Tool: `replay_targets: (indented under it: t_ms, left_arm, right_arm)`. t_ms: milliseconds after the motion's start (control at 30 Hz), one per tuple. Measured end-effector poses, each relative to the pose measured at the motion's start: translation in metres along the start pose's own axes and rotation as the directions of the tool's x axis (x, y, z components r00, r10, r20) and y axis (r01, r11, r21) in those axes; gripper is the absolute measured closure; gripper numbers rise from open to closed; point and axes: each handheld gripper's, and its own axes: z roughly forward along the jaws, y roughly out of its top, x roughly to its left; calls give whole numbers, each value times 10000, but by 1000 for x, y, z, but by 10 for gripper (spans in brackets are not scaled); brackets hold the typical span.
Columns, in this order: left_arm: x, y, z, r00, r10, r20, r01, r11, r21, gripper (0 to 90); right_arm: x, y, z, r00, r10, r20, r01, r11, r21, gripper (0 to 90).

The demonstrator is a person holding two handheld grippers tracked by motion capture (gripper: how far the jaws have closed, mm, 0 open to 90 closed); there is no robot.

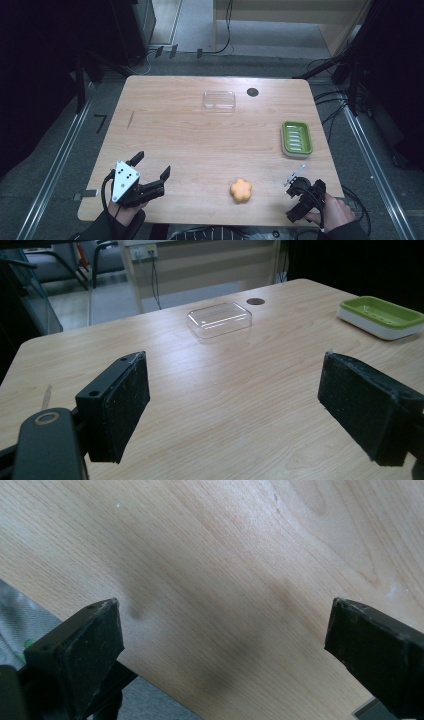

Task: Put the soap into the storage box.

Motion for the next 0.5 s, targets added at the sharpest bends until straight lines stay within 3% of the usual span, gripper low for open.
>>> replay_targets:
  t_ms: [200,500]
  left_arm:
    - [0,0,0,10000,-19,-22,19,10000,5,137]
    - [1,0,-1,10000,-60,-18,60,10000,43,137]
  right_arm:
    - [1,1,-1,9999,-156,36,157,9997,-173,23]
    - [8,7,-2,9965,-772,311,788,9953,-560,22]
